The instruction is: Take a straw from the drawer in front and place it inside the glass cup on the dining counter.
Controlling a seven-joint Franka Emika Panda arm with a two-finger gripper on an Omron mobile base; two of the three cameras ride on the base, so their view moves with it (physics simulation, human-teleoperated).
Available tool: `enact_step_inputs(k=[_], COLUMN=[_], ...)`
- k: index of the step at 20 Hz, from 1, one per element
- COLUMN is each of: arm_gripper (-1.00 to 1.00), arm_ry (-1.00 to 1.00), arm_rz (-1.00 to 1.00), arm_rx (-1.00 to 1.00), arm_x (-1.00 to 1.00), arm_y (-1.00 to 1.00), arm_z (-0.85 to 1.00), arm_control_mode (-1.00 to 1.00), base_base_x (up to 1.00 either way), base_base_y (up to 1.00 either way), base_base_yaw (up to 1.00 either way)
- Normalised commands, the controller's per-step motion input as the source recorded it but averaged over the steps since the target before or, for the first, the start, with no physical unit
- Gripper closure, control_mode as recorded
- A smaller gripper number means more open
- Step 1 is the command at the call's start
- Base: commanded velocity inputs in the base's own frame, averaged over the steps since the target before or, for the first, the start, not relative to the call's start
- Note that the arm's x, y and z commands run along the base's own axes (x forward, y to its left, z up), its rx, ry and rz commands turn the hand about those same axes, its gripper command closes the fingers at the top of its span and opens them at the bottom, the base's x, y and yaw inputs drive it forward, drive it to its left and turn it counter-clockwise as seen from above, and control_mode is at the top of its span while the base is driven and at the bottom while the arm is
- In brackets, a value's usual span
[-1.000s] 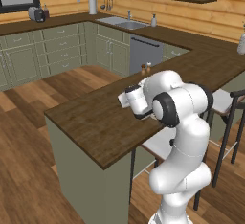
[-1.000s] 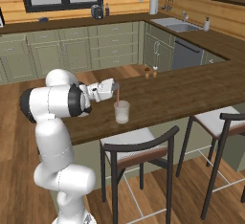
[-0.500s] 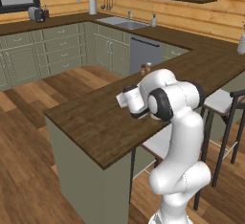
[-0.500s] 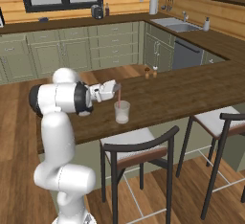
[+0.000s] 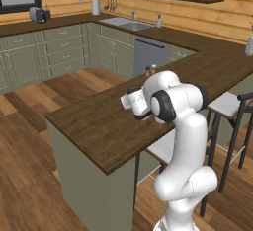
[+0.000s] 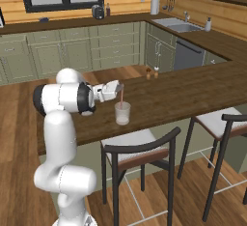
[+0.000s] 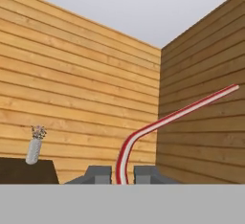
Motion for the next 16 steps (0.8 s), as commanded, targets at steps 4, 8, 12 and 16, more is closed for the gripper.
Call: enact_step_inputs(k=[4, 8, 12, 16], arm_gripper=[1.0, 1.0, 1.0, 1.0], arm_ry=[-0.25, -0.24, -0.23, -0.23], arm_rz=[0.04, 0.05, 0.05, 0.06], arm_rx=[-0.01, 0.0, 0.0, 0.0], arm_x=[0.0, -0.03, 0.0, 0.0], arm_y=[0.0, 0.0, 0.0, -0.06], arm_z=[-0.39, -0.65, -0.78, -0.67], arm_control_mode=[-1.0, -1.0, -1.0, -1.0], base_base_x=[0.0, 0.0, 0.0, 0.0], base_base_y=[0.0, 0.0, 0.0, 0.0], base_base_yaw=[0.0, 0.0, 0.0, 0.0])
